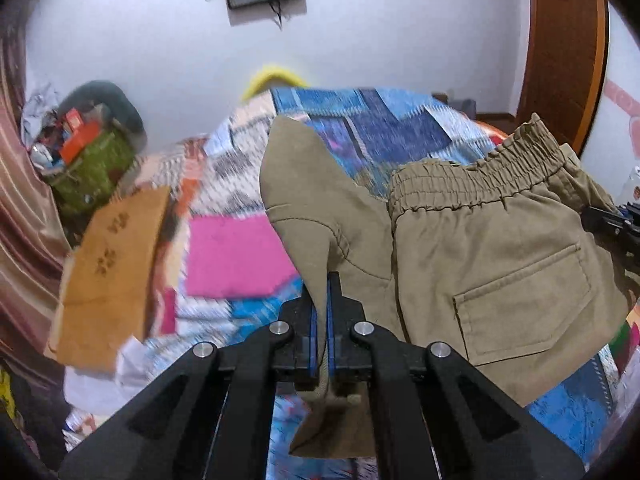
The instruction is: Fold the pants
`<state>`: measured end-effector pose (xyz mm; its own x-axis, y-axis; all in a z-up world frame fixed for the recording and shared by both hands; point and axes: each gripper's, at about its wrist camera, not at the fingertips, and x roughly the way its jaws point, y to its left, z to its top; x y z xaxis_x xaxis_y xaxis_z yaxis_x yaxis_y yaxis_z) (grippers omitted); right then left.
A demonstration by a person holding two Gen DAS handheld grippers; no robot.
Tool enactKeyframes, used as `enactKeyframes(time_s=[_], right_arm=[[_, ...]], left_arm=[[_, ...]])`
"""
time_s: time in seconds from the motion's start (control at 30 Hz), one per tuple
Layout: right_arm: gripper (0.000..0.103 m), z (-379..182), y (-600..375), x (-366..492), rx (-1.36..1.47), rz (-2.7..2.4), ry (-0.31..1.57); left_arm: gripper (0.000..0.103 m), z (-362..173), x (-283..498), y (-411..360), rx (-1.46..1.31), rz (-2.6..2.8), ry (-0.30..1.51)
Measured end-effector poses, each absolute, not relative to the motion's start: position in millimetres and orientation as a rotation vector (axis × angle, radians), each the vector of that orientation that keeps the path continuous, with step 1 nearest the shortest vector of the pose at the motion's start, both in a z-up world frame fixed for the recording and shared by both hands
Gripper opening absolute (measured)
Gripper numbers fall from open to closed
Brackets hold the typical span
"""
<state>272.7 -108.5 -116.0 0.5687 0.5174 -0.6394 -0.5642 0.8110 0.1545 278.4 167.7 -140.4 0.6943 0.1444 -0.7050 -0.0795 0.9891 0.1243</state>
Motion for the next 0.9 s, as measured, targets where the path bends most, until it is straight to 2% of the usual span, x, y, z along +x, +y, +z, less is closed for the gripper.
enactKeyframes(time_s=[0.23,0.43,0.63,0.9], right_arm=[[0.012,-102,-63,307,-0.093,0.679,0.668],[0.012,-104,-6,344,-0.133,0.725,0.640],[0.012,-128,46,382,-0.141,0.742,0.647],[0.012,-189,93,415,-0.173,0.750,0.732]], left_arm=[[0.004,-117,310,220,0.081,0.208,0.732],[0.004,-126,348,280,0.013,0.283,0.714],[0.004,-166,394,329,-0.013,0.347,0.751],[0.006,-250,456,370,0.044,0.428,0.893]])
